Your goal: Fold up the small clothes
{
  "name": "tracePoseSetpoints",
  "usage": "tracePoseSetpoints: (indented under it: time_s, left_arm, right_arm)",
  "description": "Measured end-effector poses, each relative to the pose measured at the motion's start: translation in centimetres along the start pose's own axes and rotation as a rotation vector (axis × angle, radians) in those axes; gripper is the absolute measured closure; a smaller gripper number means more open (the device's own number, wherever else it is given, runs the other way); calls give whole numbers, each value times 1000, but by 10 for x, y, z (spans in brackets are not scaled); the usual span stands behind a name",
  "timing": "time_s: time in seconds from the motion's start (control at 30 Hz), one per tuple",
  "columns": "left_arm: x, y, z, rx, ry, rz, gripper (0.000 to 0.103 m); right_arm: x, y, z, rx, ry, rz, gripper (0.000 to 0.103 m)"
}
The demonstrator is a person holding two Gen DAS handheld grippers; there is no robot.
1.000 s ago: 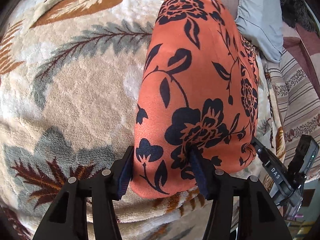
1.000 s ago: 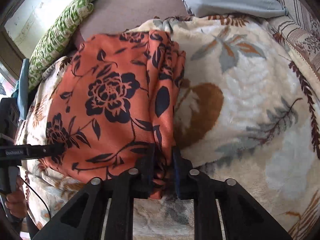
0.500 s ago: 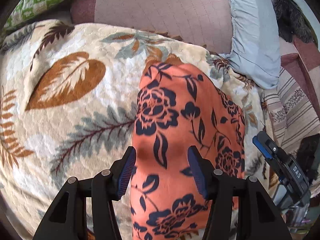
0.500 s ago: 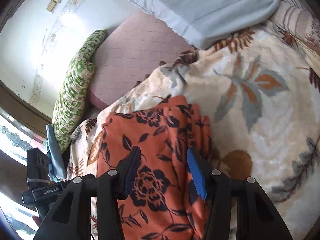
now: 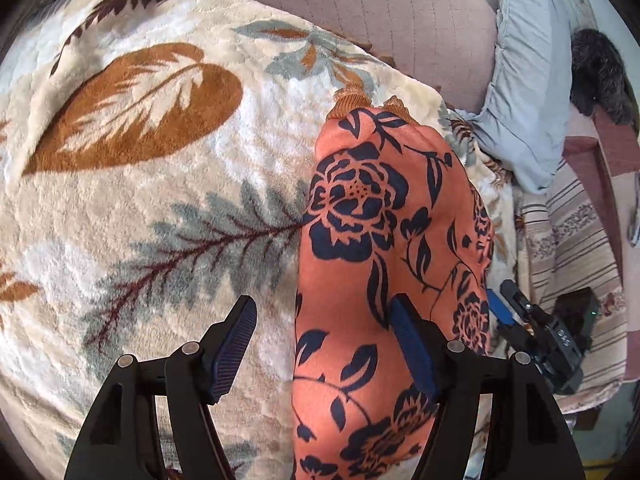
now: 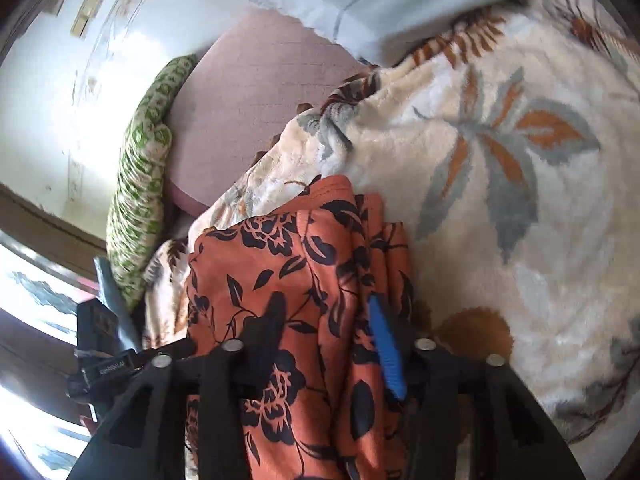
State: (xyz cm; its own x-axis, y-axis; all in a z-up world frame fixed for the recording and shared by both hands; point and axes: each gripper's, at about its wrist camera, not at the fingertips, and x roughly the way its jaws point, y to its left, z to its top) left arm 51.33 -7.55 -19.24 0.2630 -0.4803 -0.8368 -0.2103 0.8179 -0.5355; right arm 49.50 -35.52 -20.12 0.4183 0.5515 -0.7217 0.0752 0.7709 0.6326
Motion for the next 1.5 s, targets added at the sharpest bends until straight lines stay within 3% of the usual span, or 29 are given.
tracePoseSetpoints:
  time_s: [0.17,0.3,0.33,0.5,0.6,0.7,0.77,0.83,0.93,1.07,1.17,1.33,1.5]
  left_arm:
    - [6,16,-16,-36,61,-85,34]
    - [15,17,-18,-34,123,-122,34]
    - [16,15,-18,-28,126,-119,34]
    - [51,15,3,-53,147,-124,27]
    - [53,10,3,-61,138,-103,24]
    - [51,-5,-2,-20,128,-39,24]
    - [49,-14,-4,9,112,-3,31]
    - [43,-21,-7,48,84,23,51]
    - [25,-39,-17,137,22,80,63]
    - [-12,-63,-40,280,-90,184,65]
    - [-52,-63,-50,326,-156,204,65]
    - [-128,-35,-67,326,-268,230,64]
    - [-165,21,-86,261,-291,275,63]
  right_arm:
    - [7,-33,-14,107,50,-18,48]
    - [13,-41,-30,202,79,181,46]
    - [15,-38,-32,198,86,198,40]
    - [21,-29,-35,120,151,259,30]
    - [29,-27,-36,92,178,214,34]
    - [33,1,-39,-67,170,33,43]
    - [34,28,-45,-214,146,-98,49]
    - [29,42,-49,-268,123,-138,63]
    - [19,51,-54,-288,101,-137,66]
    - [4,76,-67,-339,70,-133,67]
    - [-8,111,-79,-384,32,-98,67]
    - [-21,170,-97,-432,-27,5,67]
    - [4,215,-121,-457,-7,59,67]
